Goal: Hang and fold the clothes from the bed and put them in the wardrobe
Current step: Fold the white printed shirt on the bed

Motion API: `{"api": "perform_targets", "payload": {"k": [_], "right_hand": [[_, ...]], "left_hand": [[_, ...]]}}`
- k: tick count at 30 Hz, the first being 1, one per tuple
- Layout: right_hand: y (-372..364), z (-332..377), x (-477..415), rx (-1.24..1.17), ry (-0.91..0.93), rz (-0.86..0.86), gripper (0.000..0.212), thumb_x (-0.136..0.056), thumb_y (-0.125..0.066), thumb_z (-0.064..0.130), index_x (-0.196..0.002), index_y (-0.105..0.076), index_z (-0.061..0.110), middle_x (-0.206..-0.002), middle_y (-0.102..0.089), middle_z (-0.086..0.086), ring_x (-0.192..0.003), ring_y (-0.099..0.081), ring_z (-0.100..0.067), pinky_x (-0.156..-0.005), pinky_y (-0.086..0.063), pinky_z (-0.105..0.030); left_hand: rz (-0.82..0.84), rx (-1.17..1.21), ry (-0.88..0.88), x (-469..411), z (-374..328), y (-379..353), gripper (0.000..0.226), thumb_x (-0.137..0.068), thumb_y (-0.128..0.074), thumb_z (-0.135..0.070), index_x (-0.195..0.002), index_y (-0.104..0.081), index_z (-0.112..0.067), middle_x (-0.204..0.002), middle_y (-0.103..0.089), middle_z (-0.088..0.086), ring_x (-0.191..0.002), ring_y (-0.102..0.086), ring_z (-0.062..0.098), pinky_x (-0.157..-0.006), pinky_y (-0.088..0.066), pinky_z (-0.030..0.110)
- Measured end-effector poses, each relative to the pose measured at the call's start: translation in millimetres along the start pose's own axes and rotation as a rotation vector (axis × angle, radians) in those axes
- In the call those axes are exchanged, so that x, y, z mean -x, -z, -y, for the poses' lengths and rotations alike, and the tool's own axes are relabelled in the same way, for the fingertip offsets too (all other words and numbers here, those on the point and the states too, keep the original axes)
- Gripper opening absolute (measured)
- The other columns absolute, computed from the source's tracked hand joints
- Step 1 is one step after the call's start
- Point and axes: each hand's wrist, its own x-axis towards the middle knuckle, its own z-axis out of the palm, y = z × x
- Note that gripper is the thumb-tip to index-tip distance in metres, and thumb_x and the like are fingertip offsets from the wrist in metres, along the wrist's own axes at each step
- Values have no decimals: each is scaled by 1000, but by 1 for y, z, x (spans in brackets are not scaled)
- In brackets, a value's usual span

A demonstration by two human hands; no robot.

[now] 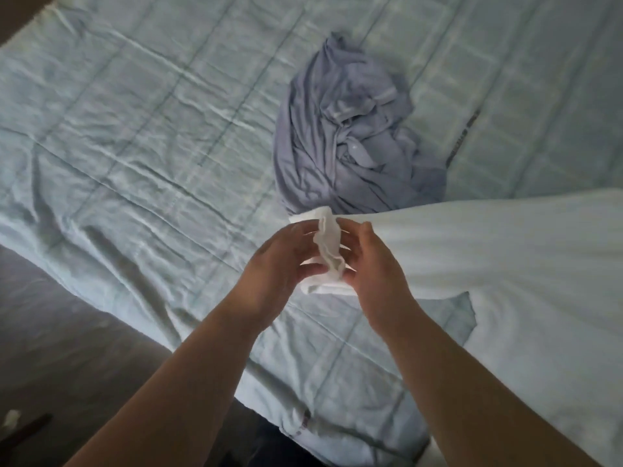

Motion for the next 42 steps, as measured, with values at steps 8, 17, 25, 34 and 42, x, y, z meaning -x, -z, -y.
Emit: {"api": "perform_targets", "payload": {"k": [8,17,25,34,42], "right_hand": [[165,23,15,50,-45,-193,26,-91,-60,35,-106,-71,17,-103,-74,-4,-103,-69,-27,-92,-54,-49],[341,27,25,481,56,-562,27,-94,-47,23,-82,-64,6,-81,-67,-7,-79,-61,-25,-69,-45,-32],[497,26,60,549,118,-840,23,-98,-50,20,-88,-57,1,-82,-60,-9,-81,-56,-29,-69,-36,-32],[613,-14,106,892,59,-1027,25,-100,-48,23,-120,-52,9,-97,-67,-16,-94,-63,-39,-72,-42,-36],[636,-48,113,1108,-6,-1084,20,-93,-57,28,-105,-54,12,-98,-61,-9,-93,-57,-33,-76,-45,-43]], "left_hand": [[84,-580,-229,-31,59,-151,46,-85,-47,-4,-119,-67,-28,-122,-68,-13,-116,-62,7,-100,-52,41],[41,-1613,-697,-59,150,-267,66,-91,-44,-35,-153,-32,-18,-162,-24,10,-153,-8,30,-121,-16,53],[148,-1900,-604,-122,211,-393,63,-98,-17,-54,-158,-10,-34,-166,-10,8,-153,-1,30,-120,-7,60],[272,-2023,-639,-152,270,-486,63,-98,-11,-55,-157,-3,-35,-167,-1,6,-153,6,30,-120,-1,58],[236,-2072,-760,-156,295,-497,63,-100,-17,-53,-158,-13,-30,-166,-10,9,-153,-2,32,-119,-4,62]]}}
